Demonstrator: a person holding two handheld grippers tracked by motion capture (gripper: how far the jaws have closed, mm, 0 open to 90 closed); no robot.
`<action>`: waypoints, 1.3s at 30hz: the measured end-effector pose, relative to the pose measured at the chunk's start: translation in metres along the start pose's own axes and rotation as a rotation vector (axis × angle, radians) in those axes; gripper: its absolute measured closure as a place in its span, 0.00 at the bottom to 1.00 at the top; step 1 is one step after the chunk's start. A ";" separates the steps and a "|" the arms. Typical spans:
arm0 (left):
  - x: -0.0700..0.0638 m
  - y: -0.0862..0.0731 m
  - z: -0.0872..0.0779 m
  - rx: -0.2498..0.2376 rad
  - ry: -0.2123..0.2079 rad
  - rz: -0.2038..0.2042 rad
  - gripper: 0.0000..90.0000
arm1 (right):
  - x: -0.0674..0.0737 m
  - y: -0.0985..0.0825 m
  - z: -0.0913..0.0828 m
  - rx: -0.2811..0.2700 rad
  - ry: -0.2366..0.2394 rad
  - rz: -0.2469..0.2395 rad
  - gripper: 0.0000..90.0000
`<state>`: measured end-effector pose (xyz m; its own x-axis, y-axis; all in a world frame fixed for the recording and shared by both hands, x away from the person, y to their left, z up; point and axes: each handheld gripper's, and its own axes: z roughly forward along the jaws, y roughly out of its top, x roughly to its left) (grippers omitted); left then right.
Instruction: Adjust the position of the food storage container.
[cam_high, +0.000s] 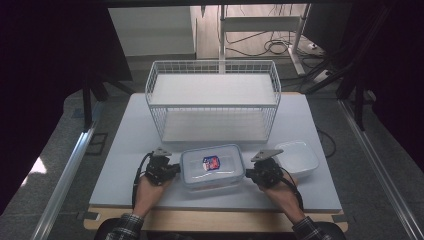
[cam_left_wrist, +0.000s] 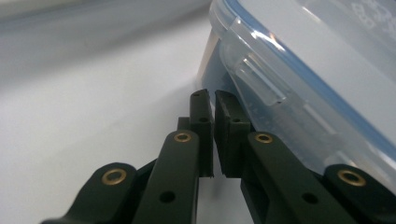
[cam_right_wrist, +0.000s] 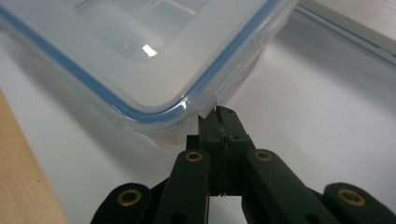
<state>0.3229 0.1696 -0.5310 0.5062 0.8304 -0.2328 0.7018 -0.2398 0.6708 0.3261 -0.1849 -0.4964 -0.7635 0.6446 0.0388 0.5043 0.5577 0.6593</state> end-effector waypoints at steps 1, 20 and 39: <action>0.001 0.002 0.002 0.000 0.001 0.004 0.96 | 0.001 -0.001 0.000 -0.001 0.003 0.001 1.00; 0.006 0.009 -0.021 -0.090 0.014 0.076 0.75 | -0.003 -0.011 -0.023 -0.063 0.018 0.034 0.90; -0.013 -0.025 -0.062 -0.167 -0.008 0.103 0.09 | 0.006 -0.022 -0.046 -0.238 -0.013 -0.006 0.24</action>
<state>0.2680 0.1957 -0.5014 0.5752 0.8018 -0.1621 0.5536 -0.2356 0.7988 0.2920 -0.2178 -0.4760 -0.7604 0.6490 0.0254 0.3890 0.4238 0.8180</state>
